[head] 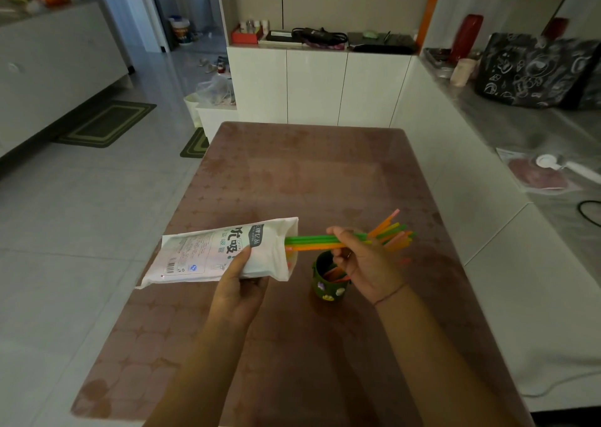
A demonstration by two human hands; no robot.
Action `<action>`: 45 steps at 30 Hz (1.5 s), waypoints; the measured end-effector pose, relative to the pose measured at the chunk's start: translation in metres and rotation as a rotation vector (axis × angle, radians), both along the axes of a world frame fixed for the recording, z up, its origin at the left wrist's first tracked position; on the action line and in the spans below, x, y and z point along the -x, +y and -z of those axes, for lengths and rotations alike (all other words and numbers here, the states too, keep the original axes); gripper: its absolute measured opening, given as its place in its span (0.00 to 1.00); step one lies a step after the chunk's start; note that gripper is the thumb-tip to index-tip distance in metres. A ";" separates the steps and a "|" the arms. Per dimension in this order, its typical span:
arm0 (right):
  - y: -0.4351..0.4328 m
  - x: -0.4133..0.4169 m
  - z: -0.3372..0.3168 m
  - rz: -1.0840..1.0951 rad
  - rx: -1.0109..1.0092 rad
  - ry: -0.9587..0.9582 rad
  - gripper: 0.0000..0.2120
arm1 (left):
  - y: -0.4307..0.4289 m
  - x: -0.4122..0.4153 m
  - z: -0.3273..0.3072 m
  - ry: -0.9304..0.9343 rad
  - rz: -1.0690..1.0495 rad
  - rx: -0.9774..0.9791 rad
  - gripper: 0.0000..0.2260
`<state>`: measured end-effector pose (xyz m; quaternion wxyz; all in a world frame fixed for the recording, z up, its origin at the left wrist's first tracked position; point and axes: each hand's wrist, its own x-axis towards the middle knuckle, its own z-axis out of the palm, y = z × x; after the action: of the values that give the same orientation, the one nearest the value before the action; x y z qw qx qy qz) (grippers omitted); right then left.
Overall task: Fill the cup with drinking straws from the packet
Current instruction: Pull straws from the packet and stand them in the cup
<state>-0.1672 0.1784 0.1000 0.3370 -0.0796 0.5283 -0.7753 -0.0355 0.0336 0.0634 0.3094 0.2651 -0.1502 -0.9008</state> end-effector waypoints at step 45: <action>-0.005 -0.022 -0.002 0.157 -0.114 0.240 0.05 | 0.009 0.001 0.000 -0.042 -0.059 -0.062 0.16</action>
<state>-0.1450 0.1734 0.1017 0.2136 -0.1110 0.6124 -0.7530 -0.0360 0.0429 0.0636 0.3244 0.2977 -0.1206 -0.8897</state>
